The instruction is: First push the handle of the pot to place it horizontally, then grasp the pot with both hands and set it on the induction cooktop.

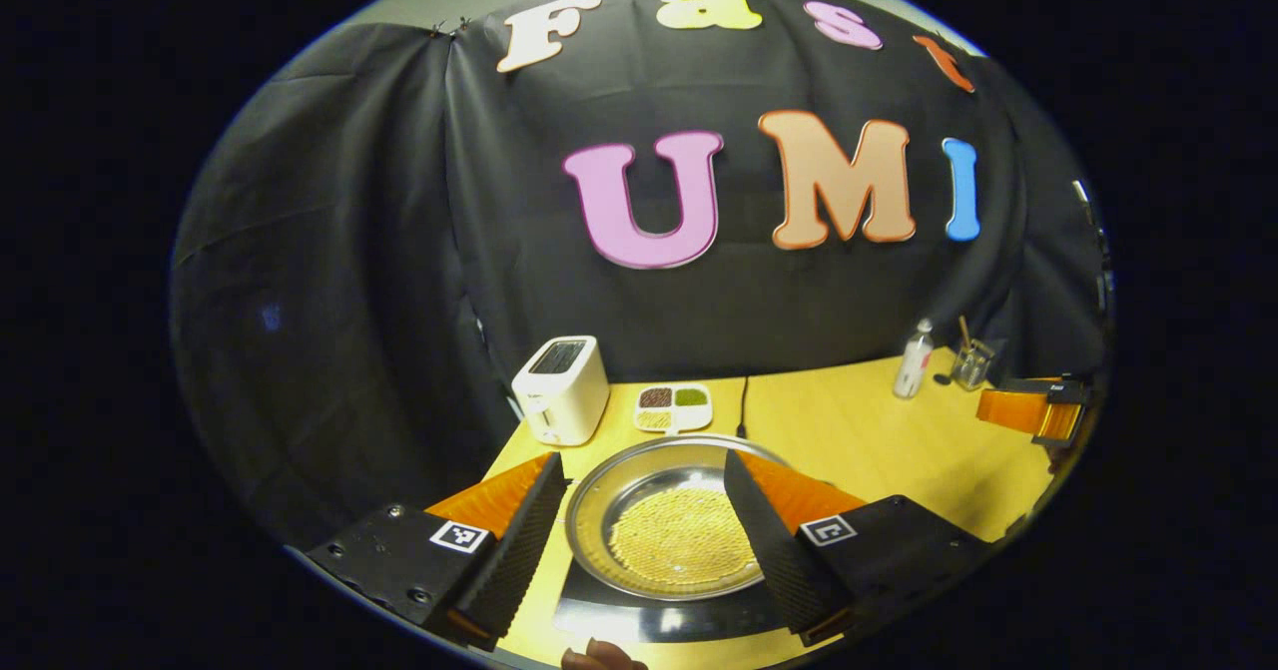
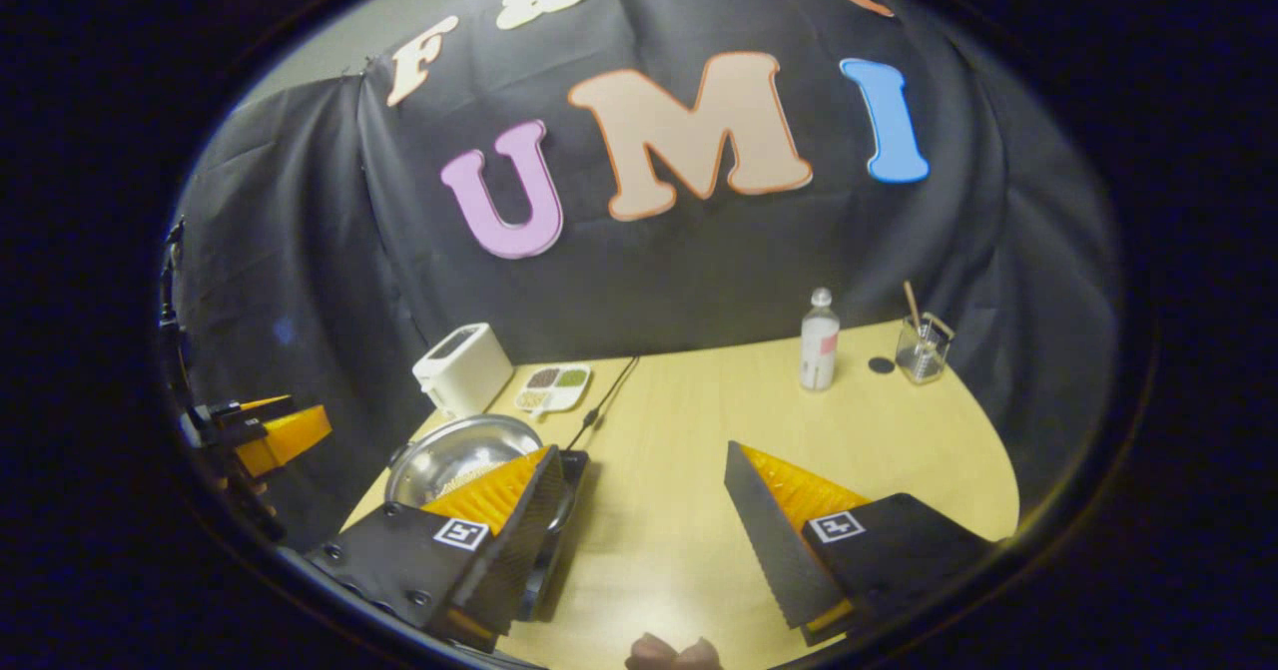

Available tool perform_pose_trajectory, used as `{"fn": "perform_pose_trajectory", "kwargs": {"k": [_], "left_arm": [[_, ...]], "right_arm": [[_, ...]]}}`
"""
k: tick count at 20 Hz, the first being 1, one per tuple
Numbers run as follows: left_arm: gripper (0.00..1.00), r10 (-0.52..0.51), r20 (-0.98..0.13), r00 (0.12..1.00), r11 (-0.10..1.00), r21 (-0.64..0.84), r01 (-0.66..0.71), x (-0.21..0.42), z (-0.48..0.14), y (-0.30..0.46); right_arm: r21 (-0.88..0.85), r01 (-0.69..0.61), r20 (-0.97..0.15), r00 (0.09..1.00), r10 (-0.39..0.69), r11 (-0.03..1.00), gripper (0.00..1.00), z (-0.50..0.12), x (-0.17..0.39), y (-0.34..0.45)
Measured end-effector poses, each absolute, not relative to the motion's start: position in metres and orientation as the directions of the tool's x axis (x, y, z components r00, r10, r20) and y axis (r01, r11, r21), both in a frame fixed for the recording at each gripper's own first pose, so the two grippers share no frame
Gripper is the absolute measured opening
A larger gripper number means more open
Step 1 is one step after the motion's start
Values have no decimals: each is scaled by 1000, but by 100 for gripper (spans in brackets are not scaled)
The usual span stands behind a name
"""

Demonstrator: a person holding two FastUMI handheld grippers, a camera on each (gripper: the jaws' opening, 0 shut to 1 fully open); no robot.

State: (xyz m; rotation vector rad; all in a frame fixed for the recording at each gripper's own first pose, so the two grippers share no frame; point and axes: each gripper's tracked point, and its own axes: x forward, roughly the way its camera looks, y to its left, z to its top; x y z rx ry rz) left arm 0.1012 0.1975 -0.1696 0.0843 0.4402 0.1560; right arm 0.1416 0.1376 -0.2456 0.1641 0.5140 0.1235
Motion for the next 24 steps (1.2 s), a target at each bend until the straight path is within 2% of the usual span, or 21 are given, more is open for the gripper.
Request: {"fn": "perform_pose_trajectory", "kwargs": {"k": [2,3,4,7,8,9,12,13,14,17,18,20,22,24], "left_arm": [[98,153,-351,924,986,114,-120,101,-137,175],[97,141,-318,937,988,112,-111,99,-119,165],[97,123,-286,950,990,106,-96,101,-104,153],[96,71,-208,976,995,79,-56,100,-69,126],[97,63,-188,980,996,73,-50,96,-59,122],[97,56,-164,985,997,63,-46,91,-50,119],[100,51,-113,992,998,49,-45,68,-27,119],[97,53,-101,993,998,47,-49,59,-21,121],[99,58,-97,994,998,43,-54,49,-19,123],[100,52,-100,994,999,7,-51,18,-22,122],[99,42,-92,995,999,-15,-44,9,-21,119],[100,48,-79,996,998,-35,-51,-4,-15,122],[97,62,-65,996,998,-8,-63,-18,-12,130],[98,71,-22,997,997,26,-70,-23,7,132]], "right_arm": [[169,-91,-419,895,155,981,92,-216,139,127],[162,-90,-391,908,147,983,99,-201,136,121],[164,-88,-370,918,144,983,92,-188,133,118],[169,-74,-308,943,124,983,92,-154,119,112],[163,-72,-289,950,117,984,99,-144,114,110],[153,-71,-277,954,112,986,92,-135,107,110],[129,-63,-246,965,94,990,92,-109,79,110],[118,-60,-221,972,85,991,99,-97,69,111],[97,-54,-202,977,73,994,92,-89,59,109],[34,-56,-152,986,61,998,92,-67,23,112],[8,-52,-130,990,53,999,99,-60,13,111],[-43,-53,-102,994,48,998,99,-54,-5,114],[-60,-68,-124,990,60,996,99,-55,-17,122],[-34,-71,-94,993,68,997,99,-42,-16,131]]}}
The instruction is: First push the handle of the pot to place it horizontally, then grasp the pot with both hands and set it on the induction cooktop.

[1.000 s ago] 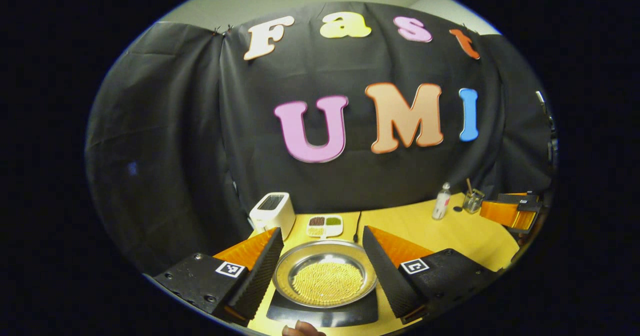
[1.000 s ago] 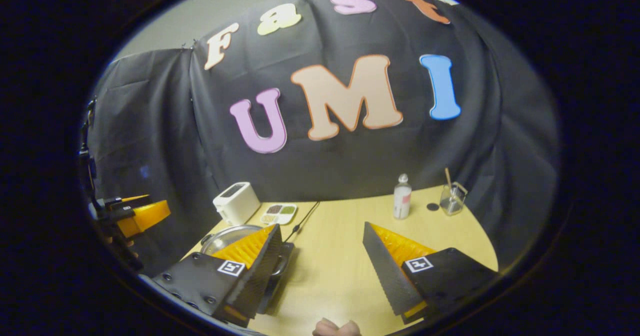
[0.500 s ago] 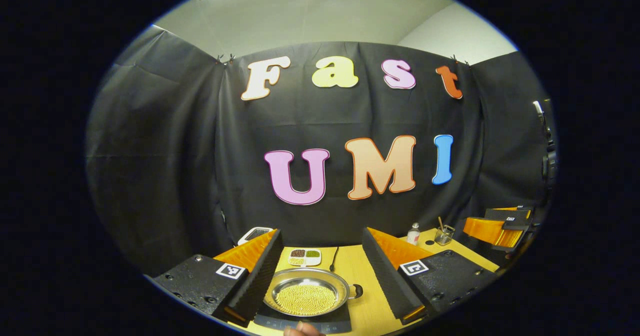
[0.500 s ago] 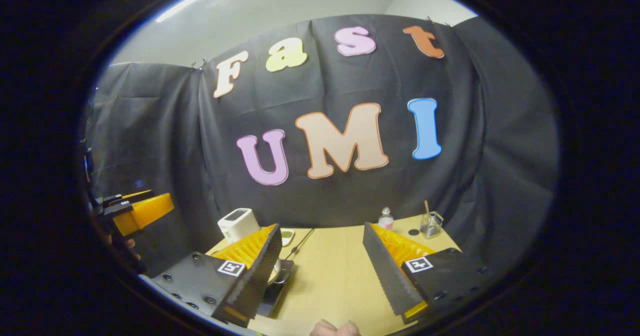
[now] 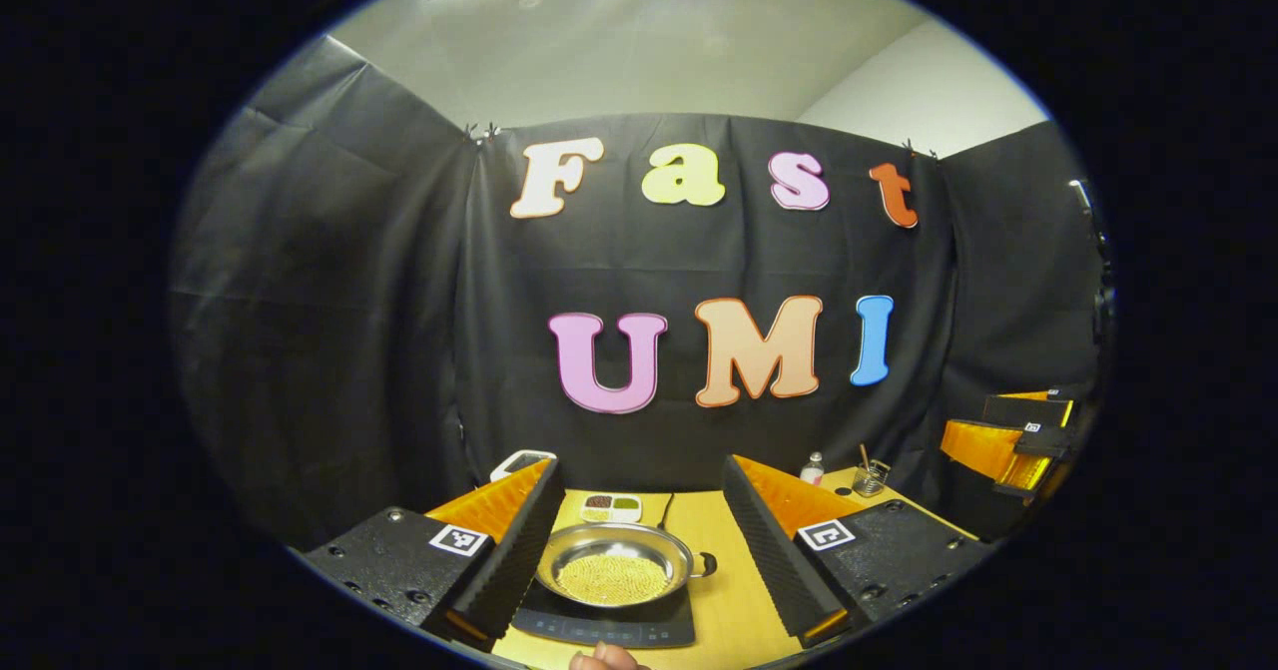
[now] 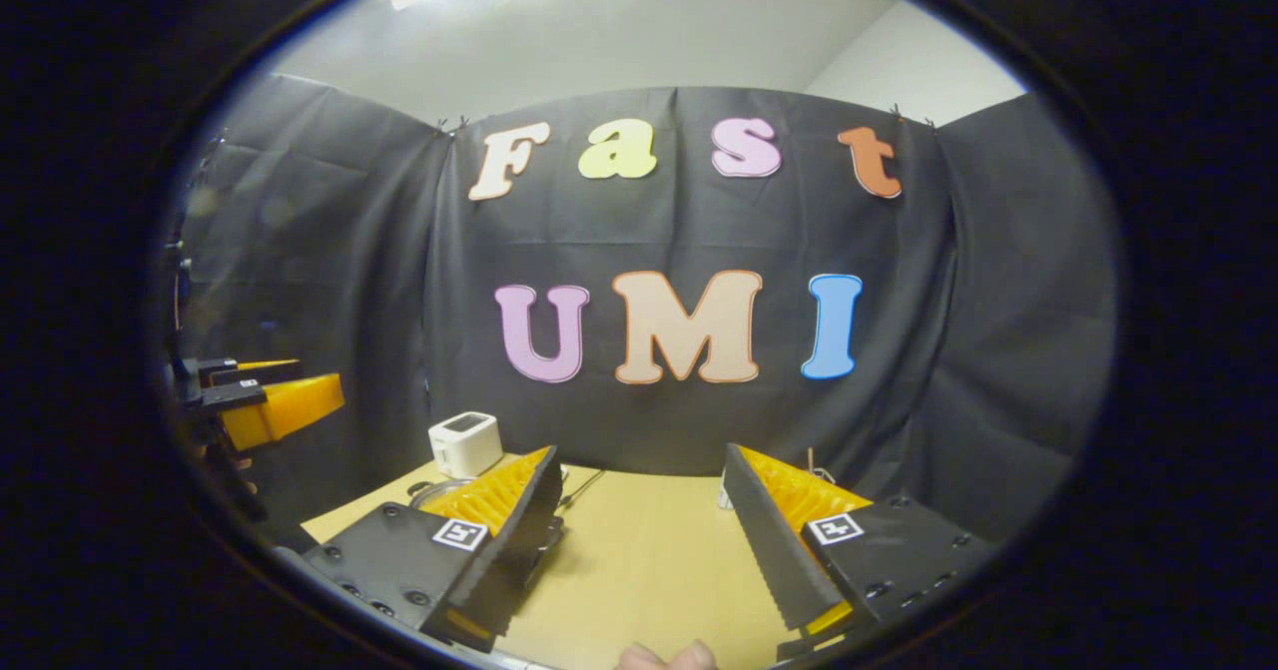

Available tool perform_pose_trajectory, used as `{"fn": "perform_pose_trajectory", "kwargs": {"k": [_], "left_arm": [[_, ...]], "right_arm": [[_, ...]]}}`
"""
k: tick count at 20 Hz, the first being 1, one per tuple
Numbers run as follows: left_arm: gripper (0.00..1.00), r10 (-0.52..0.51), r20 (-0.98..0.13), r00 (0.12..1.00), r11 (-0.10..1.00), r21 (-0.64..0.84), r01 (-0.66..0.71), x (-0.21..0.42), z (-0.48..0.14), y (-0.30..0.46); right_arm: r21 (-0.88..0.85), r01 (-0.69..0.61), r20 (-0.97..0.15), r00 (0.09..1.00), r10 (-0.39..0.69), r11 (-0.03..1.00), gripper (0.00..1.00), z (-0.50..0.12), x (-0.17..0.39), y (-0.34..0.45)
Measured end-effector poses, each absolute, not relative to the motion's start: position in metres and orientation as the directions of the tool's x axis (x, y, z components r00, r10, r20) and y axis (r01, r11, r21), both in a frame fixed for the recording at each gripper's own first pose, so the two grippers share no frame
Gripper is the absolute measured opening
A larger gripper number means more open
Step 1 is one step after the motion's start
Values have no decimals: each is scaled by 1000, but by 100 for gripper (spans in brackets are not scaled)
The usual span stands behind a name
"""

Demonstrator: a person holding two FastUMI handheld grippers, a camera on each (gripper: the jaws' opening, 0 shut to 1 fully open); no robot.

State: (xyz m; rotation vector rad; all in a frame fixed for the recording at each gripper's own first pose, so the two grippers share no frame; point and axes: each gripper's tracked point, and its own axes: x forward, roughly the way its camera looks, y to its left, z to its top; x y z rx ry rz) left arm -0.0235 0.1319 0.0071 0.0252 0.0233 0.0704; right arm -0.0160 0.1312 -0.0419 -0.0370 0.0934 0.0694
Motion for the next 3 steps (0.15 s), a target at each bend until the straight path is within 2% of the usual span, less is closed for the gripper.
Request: {"fn": "perform_pose_trajectory", "kwargs": {"k": [1,3], "left_arm": [[99,78,-17,997,996,36,-77,-25,10,132],[97,83,-10,996,996,28,-83,-25,17,126]], "right_arm": [[-29,-81,-92,993,78,996,96,-39,-16,135],[-47,-92,-76,993,88,995,100,-29,-20,131]]}}
